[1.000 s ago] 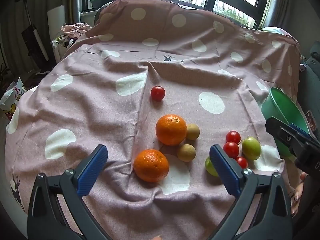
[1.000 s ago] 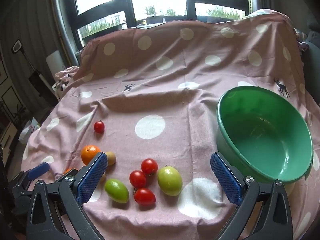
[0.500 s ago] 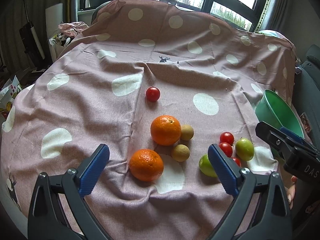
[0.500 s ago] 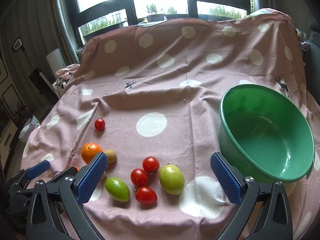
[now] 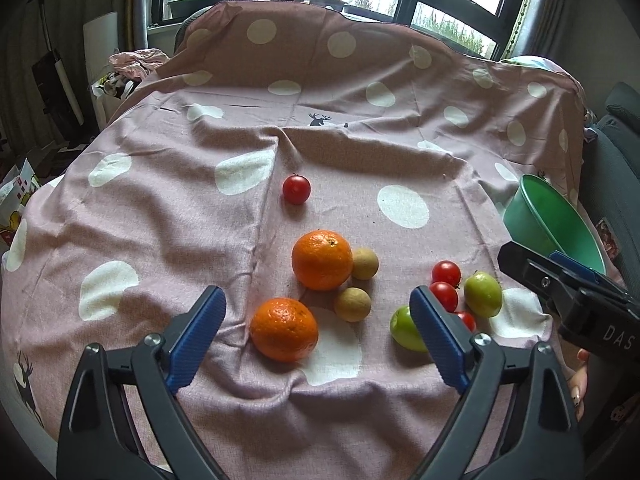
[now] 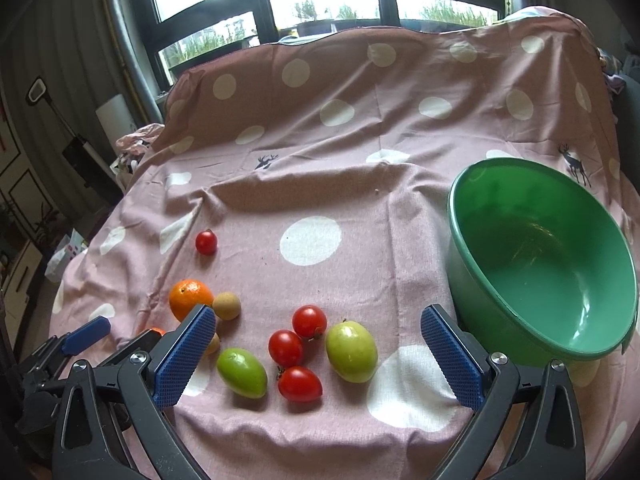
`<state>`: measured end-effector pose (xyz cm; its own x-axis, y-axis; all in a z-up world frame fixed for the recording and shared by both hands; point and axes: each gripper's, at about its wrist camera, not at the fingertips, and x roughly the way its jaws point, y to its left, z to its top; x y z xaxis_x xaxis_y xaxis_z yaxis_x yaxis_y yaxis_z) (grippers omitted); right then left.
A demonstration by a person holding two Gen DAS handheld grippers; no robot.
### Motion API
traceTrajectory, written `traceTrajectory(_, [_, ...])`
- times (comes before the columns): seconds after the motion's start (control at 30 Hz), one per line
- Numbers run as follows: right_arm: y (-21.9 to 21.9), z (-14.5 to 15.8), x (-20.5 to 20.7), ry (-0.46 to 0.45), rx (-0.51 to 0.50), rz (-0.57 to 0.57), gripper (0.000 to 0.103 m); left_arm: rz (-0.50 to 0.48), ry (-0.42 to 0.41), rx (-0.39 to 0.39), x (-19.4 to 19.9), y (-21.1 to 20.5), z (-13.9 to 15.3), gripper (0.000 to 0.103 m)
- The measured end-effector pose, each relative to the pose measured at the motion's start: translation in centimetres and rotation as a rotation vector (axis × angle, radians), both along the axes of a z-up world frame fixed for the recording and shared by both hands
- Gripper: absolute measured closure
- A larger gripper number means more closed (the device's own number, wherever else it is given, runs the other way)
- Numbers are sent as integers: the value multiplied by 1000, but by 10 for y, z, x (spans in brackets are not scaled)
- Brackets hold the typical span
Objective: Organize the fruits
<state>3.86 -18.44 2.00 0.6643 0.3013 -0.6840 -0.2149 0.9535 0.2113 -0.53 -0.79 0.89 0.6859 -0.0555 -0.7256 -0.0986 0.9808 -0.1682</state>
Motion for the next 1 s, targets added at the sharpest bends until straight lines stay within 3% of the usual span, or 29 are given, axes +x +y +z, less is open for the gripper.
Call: traceTrajectory(1.0, [-2, -6, 2, 30, 16, 3, 0, -44, 8, -20, -1, -8, -2, 22])
